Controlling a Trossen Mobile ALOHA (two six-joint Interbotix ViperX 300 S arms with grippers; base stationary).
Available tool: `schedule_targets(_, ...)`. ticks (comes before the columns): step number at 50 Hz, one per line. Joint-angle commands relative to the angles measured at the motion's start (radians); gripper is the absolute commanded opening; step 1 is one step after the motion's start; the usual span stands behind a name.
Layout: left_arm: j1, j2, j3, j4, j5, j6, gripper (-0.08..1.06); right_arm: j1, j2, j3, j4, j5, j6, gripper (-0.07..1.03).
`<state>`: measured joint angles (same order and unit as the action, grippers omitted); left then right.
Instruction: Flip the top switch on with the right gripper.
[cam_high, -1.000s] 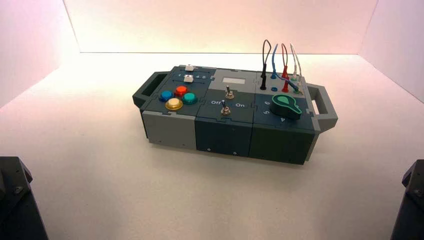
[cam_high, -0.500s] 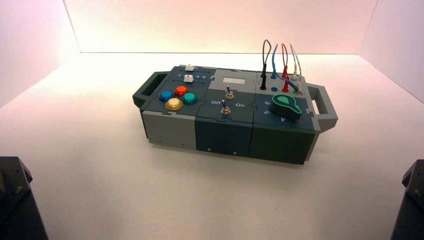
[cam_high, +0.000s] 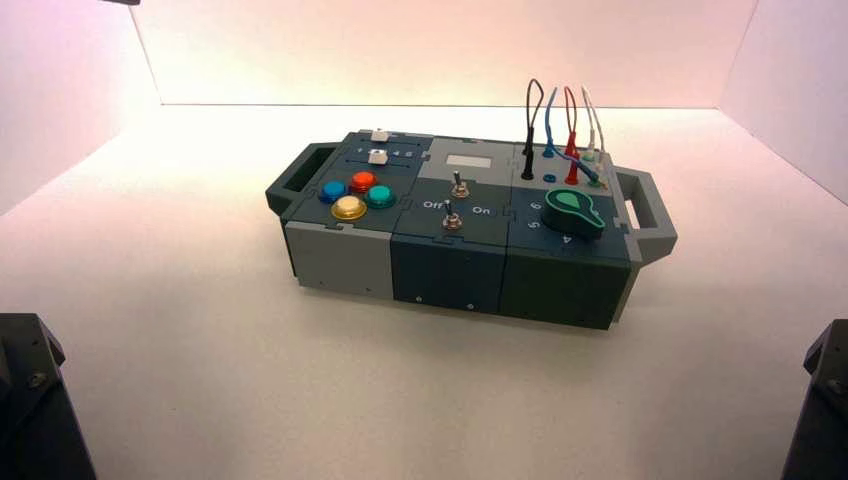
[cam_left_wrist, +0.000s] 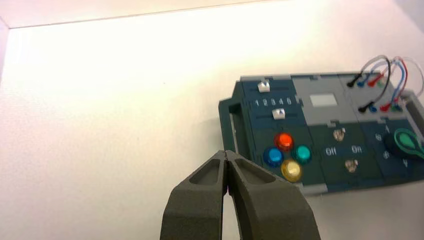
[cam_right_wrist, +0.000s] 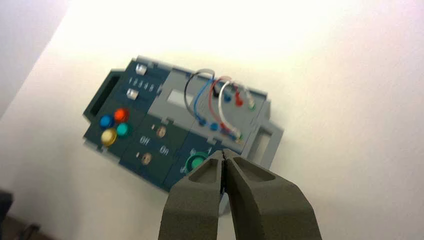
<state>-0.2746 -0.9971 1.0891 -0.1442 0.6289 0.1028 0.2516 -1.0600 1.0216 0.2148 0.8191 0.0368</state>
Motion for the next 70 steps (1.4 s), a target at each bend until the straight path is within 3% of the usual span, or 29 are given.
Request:
schedule_targets(1, -0.011, 0.084, -0.094, -0.002, 0.029, 0.020, -0.03, 0.005, 0.078, -0.091, 0.048, 0.055, -0.006, -0.03)
schedule_targets(9, -0.054, 0.207, -0.133, -0.009, 0.018, 0.020, -0.03, 0.046, 0.126, -0.135, 0.089, 0.081, -0.011, -0.03)
schedule_targets(16, -0.147, 0.362, -0.167, -0.011, -0.011, 0.020, -0.03, 0.110, 0.152, -0.158, 0.114, 0.081, -0.005, -0.03)
schedule_targets(22, -0.173, 0.471, -0.198, -0.012, -0.031, 0.015, -0.03, 0.146, 0.183, -0.167, 0.127, 0.078, -0.006, -0.03)
schedule_targets(56, -0.172, 0.960, -0.365, 0.000, -0.114, 0.021, -0.03, 0.244, 0.347, -0.155, 0.138, -0.032, -0.009, -0.03)
schedule_targets(70, -0.166, 1.058, -0.419, 0.011, -0.129, 0.032, -0.03, 0.244, 0.347, -0.158, 0.138, -0.031, -0.011, -0.03)
